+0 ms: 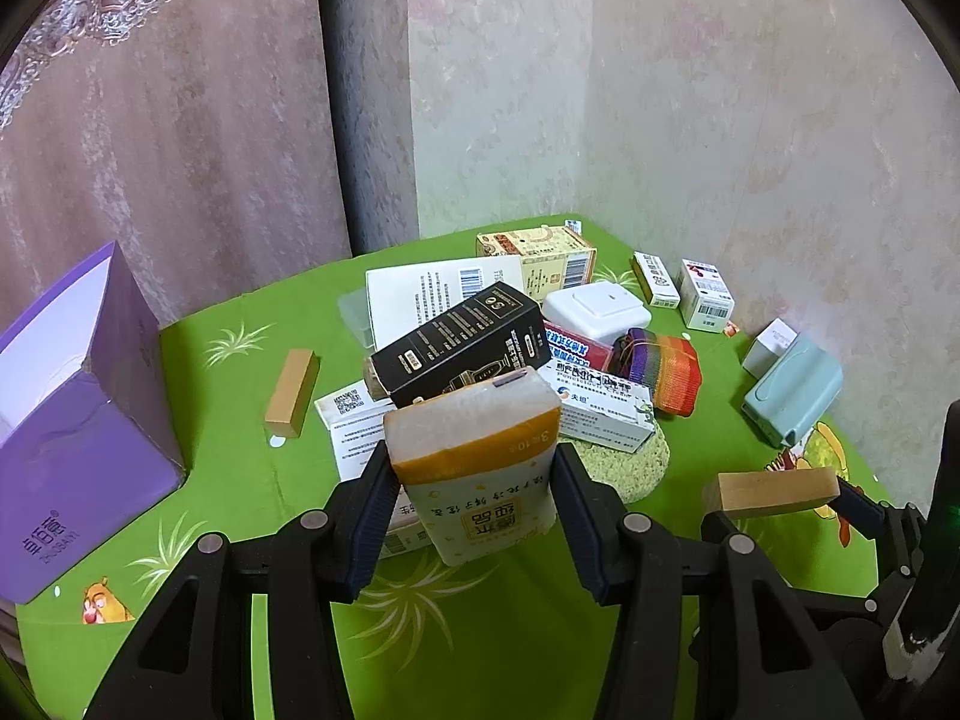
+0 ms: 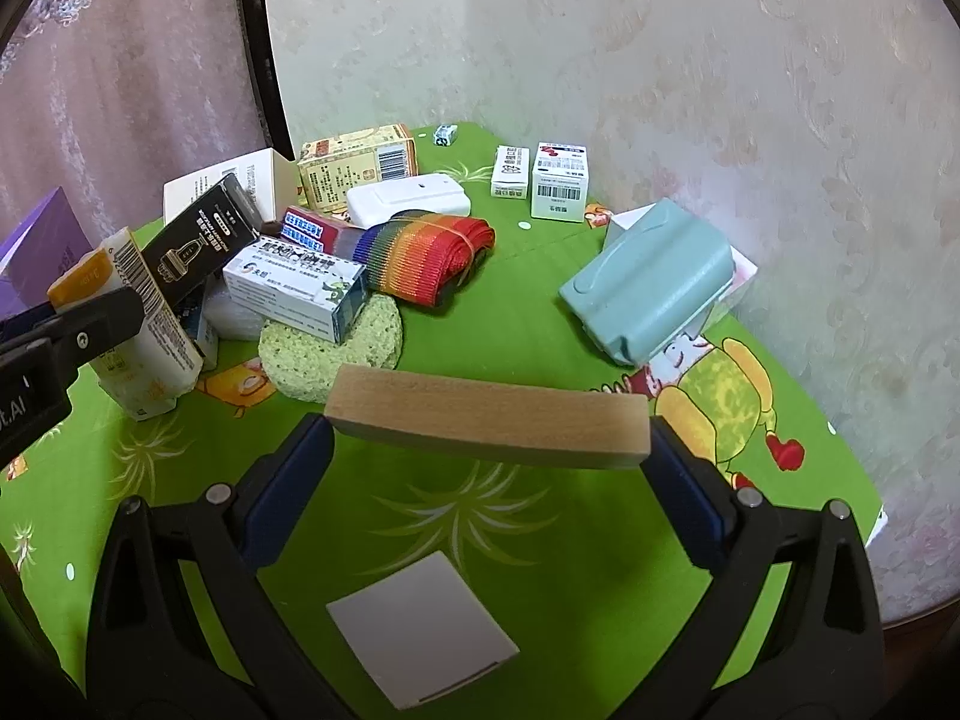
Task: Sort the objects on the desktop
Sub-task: 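Carry tissue pack and wooden block into the purple box and release both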
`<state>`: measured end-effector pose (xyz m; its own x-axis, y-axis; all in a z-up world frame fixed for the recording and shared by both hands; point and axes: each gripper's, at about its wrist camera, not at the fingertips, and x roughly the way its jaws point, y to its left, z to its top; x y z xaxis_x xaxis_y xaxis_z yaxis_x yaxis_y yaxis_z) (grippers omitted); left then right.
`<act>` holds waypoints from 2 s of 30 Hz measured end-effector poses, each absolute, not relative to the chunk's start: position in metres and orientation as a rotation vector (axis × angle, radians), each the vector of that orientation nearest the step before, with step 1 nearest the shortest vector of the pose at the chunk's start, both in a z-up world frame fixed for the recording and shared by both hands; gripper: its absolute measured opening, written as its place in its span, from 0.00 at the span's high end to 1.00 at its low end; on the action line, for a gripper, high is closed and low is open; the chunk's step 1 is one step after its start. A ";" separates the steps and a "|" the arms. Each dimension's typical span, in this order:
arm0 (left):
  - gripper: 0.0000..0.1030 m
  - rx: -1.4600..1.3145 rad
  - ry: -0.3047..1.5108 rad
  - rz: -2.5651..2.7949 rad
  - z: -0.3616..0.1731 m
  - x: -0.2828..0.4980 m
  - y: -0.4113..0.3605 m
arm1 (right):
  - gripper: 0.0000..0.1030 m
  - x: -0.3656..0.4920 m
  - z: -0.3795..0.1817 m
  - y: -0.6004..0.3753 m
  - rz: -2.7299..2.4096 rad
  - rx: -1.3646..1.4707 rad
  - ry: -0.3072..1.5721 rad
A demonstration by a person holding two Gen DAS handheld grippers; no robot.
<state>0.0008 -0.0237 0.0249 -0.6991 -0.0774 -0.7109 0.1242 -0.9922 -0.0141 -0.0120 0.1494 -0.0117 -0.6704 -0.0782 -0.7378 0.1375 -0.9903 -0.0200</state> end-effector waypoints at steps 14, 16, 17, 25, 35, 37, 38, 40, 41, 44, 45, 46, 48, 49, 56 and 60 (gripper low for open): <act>0.50 0.906 0.215 -2.761 0.084 0.051 -0.105 | 0.02 -0.012 0.038 0.104 -2.714 1.017 0.058; 0.50 0.867 0.227 -2.736 0.091 0.059 -0.123 | 0.02 -0.014 0.049 0.088 -2.686 0.969 0.037; 0.50 0.849 0.234 -2.722 0.094 0.062 -0.132 | 0.02 -0.015 0.055 0.081 -2.670 0.950 0.024; 0.50 0.723 0.326 -2.573 0.107 0.086 -0.214 | 0.02 -0.017 0.102 -0.016 -2.496 0.686 0.002; 0.50 0.641 0.397 -2.391 0.110 0.119 -0.300 | 0.02 -0.012 0.107 -0.149 -2.234 0.584 0.054; 0.50 0.650 0.407 -2.365 0.104 0.121 -0.311 | 0.02 -0.011 0.099 -0.172 -2.206 0.590 0.074; 0.50 0.656 0.414 -2.355 0.101 0.122 -0.317 | 0.02 -0.013 0.094 -0.181 -2.202 0.598 0.088; 0.50 0.664 0.417 -2.322 0.095 0.122 -0.326 | 0.02 -0.014 0.083 -0.204 -2.162 0.612 0.130; 0.50 0.665 0.424 -2.321 0.093 0.124 -0.330 | 0.02 -0.015 0.080 -0.208 -2.149 0.618 0.133; 0.50 0.686 0.434 -2.305 0.085 0.123 -0.337 | 0.02 -0.022 0.064 -0.226 -2.113 0.647 0.160; 0.49 0.695 0.434 -2.300 0.083 0.122 -0.339 | 0.02 -0.024 0.060 -0.231 -2.102 0.659 0.168; 0.48 0.705 0.438 -2.296 0.080 0.121 -0.340 | 0.02 -0.026 0.054 -0.236 -2.093 0.679 0.175; 0.41 0.711 0.441 -2.291 0.078 0.122 -0.341 | 0.02 -0.028 0.050 -0.234 -2.084 0.707 0.179; 0.38 0.708 0.438 -2.286 0.079 0.122 -0.340 | 0.02 -0.029 0.047 -0.235 -2.078 0.721 0.185; 0.23 0.683 0.410 -2.285 0.087 0.123 -0.332 | 0.01 -0.030 0.052 -0.222 -2.080 0.710 0.191; 0.22 0.686 0.385 -2.309 0.093 0.118 -0.318 | 0.01 -0.030 0.059 -0.201 -2.099 0.698 0.159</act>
